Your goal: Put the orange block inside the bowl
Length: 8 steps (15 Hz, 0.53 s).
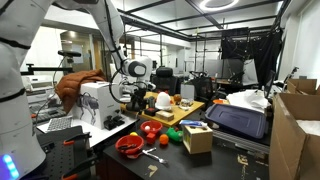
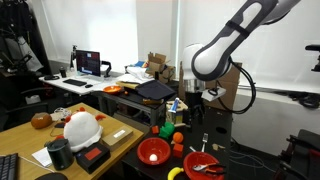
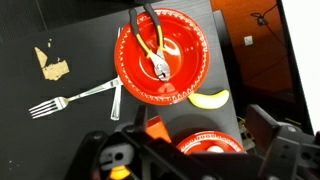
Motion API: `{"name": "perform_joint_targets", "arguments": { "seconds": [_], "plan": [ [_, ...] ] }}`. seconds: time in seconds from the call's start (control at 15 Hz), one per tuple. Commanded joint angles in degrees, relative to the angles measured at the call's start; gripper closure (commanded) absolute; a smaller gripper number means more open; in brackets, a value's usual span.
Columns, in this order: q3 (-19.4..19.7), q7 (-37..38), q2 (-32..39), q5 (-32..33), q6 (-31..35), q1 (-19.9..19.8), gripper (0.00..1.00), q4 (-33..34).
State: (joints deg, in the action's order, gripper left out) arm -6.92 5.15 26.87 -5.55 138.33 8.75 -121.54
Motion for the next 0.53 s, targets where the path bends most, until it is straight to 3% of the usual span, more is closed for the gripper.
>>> {"name": "perform_joint_targets", "arguments": {
  "seconds": [0.0,0.47],
  "plan": [
    [0.1,1.7,7.2,0.7,-2.5,1.6,0.0,6.9],
    [1.6,2.2,16.3,3.9,-2.8,5.0,0.0,17.3]
  ]
}}
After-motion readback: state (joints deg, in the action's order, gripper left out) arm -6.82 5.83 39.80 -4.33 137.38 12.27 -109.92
